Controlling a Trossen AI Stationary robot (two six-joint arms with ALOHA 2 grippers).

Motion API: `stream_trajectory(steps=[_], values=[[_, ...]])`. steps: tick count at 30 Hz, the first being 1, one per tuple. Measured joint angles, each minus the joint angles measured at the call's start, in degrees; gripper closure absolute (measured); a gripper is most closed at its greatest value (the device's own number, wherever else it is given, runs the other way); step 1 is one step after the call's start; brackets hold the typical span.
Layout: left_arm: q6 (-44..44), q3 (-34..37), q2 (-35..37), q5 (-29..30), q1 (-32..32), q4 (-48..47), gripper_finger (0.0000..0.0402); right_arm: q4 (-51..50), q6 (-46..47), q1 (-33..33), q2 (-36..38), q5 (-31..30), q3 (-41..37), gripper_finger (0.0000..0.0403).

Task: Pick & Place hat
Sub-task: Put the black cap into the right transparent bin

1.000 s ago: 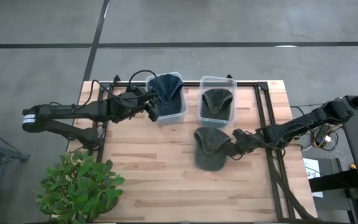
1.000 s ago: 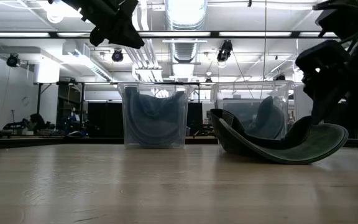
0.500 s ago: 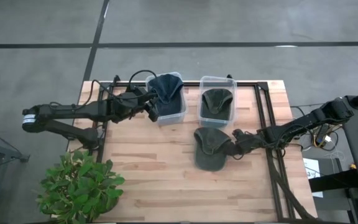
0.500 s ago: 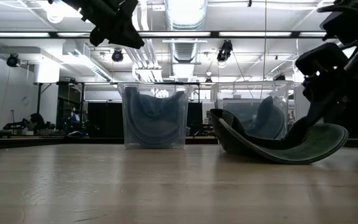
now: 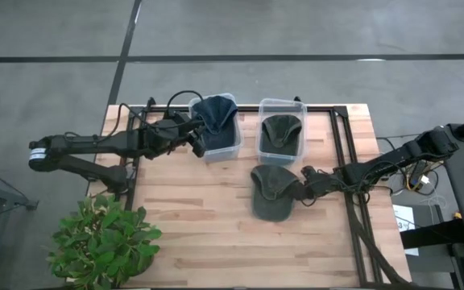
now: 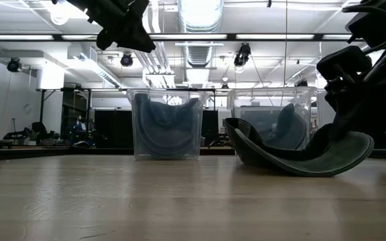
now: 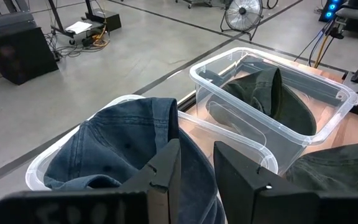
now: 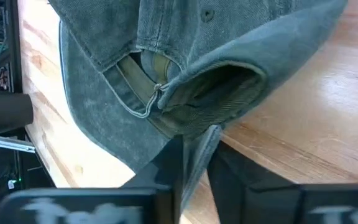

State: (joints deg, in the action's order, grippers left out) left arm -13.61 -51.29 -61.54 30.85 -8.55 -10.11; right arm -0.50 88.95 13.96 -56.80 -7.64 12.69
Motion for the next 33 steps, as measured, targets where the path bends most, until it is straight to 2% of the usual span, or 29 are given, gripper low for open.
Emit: stream_trajectory(steps=[4, 10, 14, 18, 23, 28, 33], values=[[-0.02, 0.0, 0.0, 0.0, 0.01, 0.0, 0.0312, -0.34, -0.25, -0.01, 0.0, -0.04, 0.0, 0.0385], [-0.04, 0.0, 0.0, -0.22, 0.0, 0.0, 0.0312, -0.83, 0.92, 0.02, 0.04, 0.54, -0.11, 0.0389], [-0.04, 0.0, 0.0, -0.31, 0.01, -0.01, 0.0312, -0.72, -1.76, 0.04, 0.04, 5.92, 0.92, 0.039], [0.0, 0.0, 0.0, -0.33, 0.01, 0.0, 0.0312, -0.67, -9.35, 0.06, 0.83, 10.98, 3.58, 0.039], [0.02, 0.0, 0.0, -0.33, -0.01, -0.31, 0.0312, -0.54, -22.83, 0.05, 3.39, 11.44, 8.21, 0.0391], [0.04, 0.0, 0.0, -0.35, 0.0, -0.71, 0.0312, -1.24, -40.15, 0.04, 5.08, 8.69, 13.68, 0.0391], [0.04, 0.0, 0.0, -0.37, -0.01, -1.27, 0.0312, -11.17, -50.4, 0.02, 4.86, 1.64, 20.26, 0.0391]])
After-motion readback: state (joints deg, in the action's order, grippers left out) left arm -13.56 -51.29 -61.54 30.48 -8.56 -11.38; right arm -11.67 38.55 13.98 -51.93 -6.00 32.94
